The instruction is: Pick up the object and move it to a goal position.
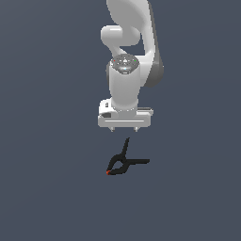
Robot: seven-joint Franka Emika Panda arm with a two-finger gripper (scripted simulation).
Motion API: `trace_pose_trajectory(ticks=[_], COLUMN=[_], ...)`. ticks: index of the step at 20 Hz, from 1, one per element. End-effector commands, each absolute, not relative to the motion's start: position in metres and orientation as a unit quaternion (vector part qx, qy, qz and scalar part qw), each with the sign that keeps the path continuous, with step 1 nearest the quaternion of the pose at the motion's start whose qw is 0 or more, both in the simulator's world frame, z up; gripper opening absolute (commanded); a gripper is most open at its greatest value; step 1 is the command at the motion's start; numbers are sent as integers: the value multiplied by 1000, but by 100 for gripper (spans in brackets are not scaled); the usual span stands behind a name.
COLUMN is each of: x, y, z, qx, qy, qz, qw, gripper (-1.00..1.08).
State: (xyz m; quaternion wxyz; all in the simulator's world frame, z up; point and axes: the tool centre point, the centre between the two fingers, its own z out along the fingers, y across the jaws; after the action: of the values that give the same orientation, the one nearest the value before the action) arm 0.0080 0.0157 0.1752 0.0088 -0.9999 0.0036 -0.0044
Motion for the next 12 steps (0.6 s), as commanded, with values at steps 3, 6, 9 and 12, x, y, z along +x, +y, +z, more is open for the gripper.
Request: trace_pose_trajectory(ticks=[3, 6, 9, 12], x=[8, 9, 9, 9], y=[17, 21, 22, 22], z=[176, 178, 179, 178], qx=[-1000, -1000, -1000, -1000], qy=[3, -2, -4, -1], qz=[-4, -3, -3, -3], qw=[9, 10, 10, 10], gripper=[28, 28, 28, 28])
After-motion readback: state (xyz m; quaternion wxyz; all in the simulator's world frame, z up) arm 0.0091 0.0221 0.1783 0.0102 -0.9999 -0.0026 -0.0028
